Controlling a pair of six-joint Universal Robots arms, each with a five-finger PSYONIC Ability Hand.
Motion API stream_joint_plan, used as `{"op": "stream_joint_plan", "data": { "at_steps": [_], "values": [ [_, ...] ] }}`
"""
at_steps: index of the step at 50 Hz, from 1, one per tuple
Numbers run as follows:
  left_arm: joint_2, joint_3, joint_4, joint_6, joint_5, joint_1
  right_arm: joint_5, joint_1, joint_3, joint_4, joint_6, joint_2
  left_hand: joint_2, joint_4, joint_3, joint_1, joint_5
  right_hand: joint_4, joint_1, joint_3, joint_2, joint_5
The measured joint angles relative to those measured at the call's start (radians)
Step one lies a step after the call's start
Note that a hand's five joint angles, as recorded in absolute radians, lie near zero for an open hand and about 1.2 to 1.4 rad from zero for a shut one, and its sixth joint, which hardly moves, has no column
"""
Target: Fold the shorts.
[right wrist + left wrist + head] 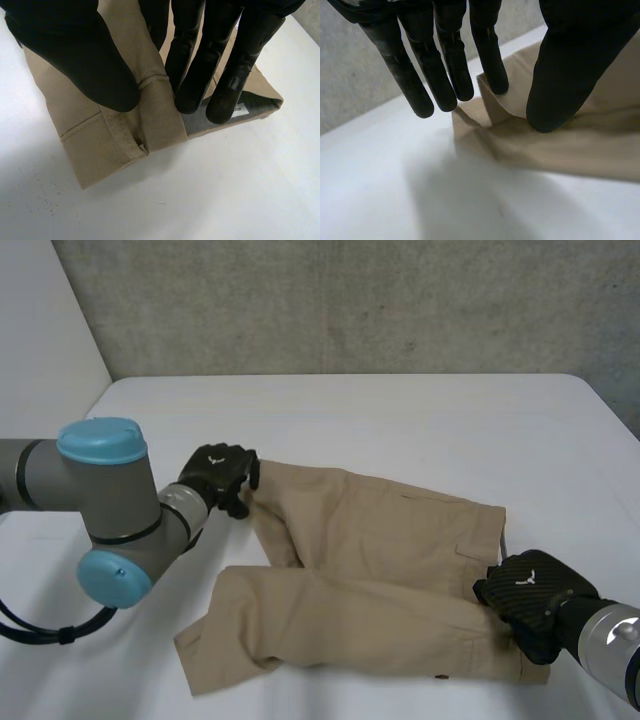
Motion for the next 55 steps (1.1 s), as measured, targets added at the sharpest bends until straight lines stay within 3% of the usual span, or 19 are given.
{"op": "stream_joint_plan", "data": {
  "at_steps": [16, 29, 36, 49, 55],
  "values": [
    [0.047, -0.077, -0.077, 0.005, -0.034, 0.051, 0.0, 0.0, 0.001, -0.001, 0.0, 0.013, -0.011, -0.01, -0.009, -0.013, -0.002, 0.0, 0.0, 0.0, 0.0, 0.0],
    [0.075, -0.124, -0.098, 0.009, -0.037, 0.045, 0.0, 0.0, 0.001, 0.0, 0.0, 0.015, -0.069, -0.069, -0.07, -0.078, -0.057, 0.0, 0.0, 0.0, 0.0, 0.0],
    [0.002, -0.041, -0.077, 0.012, -0.031, 0.014, 0.001, 0.0, 0.003, 0.0, 0.0, 0.017, -0.11, -0.112, -0.103, -0.108, -0.099, 0.0, 0.0, 0.0, 0.0, 0.0],
    [-0.215, 0.297, -0.062, 0.015, -0.027, -0.136, 0.0, -0.001, 0.002, 0.0, -0.002, 0.015, -0.221, -0.223, -0.215, -0.21, -0.218, 0.0, 0.0, 0.0, 0.0, 0.0],
    [-0.254, 0.349, -0.066, 0.015, -0.02, -0.152, 0.0, -0.001, 0.002, 0.0, -0.002, 0.015, -0.239, -0.241, -0.237, -0.223, -0.238, 0.0, 0.0, 0.0, 0.0, 0.0]
  ]
}}
